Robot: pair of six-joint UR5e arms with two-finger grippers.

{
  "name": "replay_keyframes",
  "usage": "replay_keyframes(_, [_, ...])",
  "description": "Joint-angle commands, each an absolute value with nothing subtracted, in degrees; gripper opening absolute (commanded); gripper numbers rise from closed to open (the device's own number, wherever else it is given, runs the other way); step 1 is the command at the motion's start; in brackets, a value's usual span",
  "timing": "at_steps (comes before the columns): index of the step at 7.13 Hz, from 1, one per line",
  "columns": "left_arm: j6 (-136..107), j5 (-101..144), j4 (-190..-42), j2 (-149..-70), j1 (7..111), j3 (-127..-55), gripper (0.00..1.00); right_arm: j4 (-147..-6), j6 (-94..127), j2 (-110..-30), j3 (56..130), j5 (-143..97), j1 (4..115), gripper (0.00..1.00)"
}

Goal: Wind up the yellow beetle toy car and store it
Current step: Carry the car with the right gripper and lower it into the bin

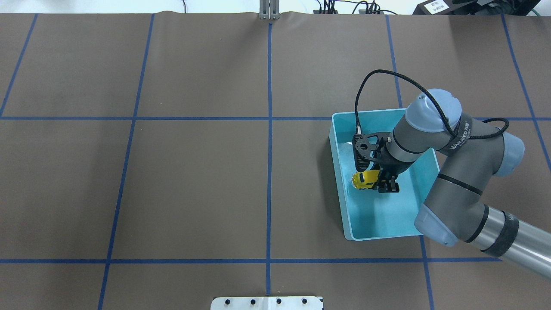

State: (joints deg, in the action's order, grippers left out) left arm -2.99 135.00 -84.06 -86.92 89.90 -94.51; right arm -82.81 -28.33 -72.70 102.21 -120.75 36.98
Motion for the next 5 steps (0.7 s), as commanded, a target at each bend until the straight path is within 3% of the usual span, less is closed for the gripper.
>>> replay_keyframes(1, [-2.99, 135.0, -84.02, -86.92, 89.91, -94.57, 1.0, -82.53, -28.13, -72.6, 102.65, -120.94, 37.0, 1.0])
replay_keyframes(3, [-3.08, 135.0, -84.02, -86.92, 89.91, -94.57, 1.0, -83.4, -28.56, -72.86, 106.67, -123.21, 39.27, 1.0])
replay_keyframes(5, [-3.08, 135.0, -84.02, -86.92, 89.91, -94.57, 1.0, -84.11, -28.83, -77.58, 108.54, -132.31, 50.3, 1.0])
